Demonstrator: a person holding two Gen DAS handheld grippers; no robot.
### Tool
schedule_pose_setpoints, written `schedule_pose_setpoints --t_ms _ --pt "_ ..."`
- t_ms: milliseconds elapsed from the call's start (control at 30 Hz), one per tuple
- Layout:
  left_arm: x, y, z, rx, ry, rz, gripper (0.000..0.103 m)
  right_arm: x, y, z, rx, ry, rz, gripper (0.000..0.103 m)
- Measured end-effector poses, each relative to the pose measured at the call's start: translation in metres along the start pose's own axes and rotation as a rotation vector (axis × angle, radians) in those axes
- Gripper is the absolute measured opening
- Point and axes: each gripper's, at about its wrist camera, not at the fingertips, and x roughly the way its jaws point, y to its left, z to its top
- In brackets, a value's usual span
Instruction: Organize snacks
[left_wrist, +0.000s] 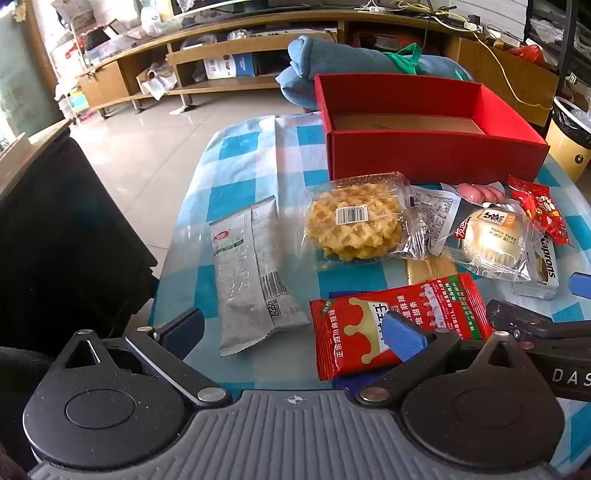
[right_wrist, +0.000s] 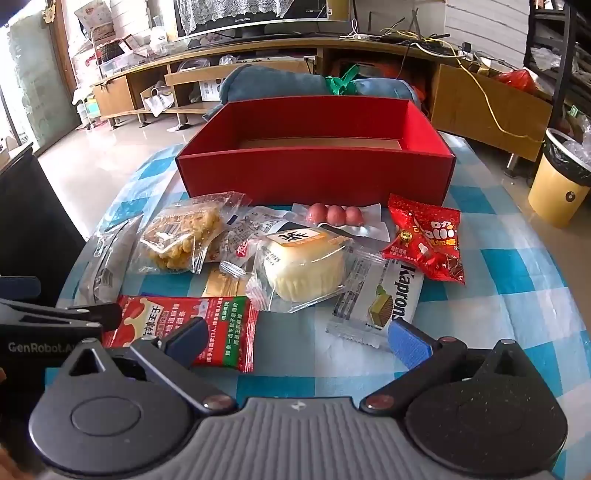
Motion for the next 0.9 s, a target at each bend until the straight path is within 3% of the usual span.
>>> schedule_pose_setpoints --t_ms 900 --pt "0.0003 -0.0001 -0.0029 0.012 -0.006 0.007 0.103 0.0023 0.0030 -0.0026 -0.013 0.010 -0.001 0.099"
